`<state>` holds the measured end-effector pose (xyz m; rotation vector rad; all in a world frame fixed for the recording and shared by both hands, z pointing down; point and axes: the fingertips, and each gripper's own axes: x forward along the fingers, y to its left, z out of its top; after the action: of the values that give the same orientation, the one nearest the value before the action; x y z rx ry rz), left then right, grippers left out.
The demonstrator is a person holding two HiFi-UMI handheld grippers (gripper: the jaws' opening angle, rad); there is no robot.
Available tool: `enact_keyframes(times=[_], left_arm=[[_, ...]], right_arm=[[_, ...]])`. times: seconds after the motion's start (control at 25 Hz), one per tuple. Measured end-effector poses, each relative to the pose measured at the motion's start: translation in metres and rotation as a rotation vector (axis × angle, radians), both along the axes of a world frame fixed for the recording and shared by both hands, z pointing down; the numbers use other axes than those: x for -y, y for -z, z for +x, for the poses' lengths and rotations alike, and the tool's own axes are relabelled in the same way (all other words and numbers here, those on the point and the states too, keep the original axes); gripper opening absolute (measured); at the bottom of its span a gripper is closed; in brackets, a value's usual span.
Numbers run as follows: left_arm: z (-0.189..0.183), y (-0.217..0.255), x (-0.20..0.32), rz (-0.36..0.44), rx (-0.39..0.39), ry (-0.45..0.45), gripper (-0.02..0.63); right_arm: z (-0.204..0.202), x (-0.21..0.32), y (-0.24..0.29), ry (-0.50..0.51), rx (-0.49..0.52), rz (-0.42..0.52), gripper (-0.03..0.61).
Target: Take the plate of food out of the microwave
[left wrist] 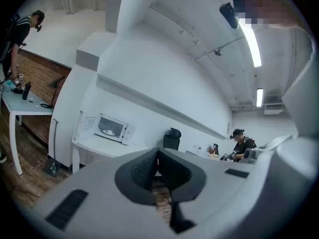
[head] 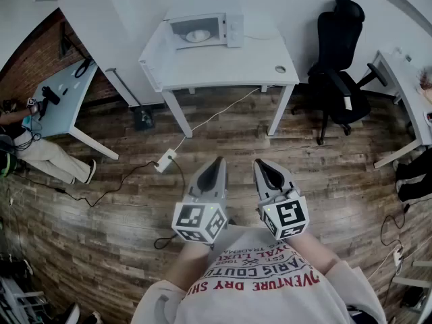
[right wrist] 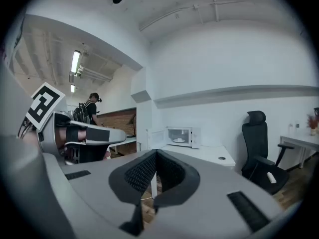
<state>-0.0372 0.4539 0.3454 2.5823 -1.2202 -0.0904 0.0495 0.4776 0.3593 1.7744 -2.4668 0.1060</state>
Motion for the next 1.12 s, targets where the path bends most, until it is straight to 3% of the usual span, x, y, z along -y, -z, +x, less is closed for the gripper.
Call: enact_keyframes(times=[0.72,1.12], left_arm=[[0.003,-0.011,0.014,-0.029,-0.008,0.000,0.008],[-0.002,-0.028,0.101,-0.081,-0.014,-0.024,0.008]], right_arm=[[0.011,0.011,-0.005,-0.040,0.052,-0.004,0.003],[0.007,0.092,-0.016,-0.064,0.040,-0.039,0.003]])
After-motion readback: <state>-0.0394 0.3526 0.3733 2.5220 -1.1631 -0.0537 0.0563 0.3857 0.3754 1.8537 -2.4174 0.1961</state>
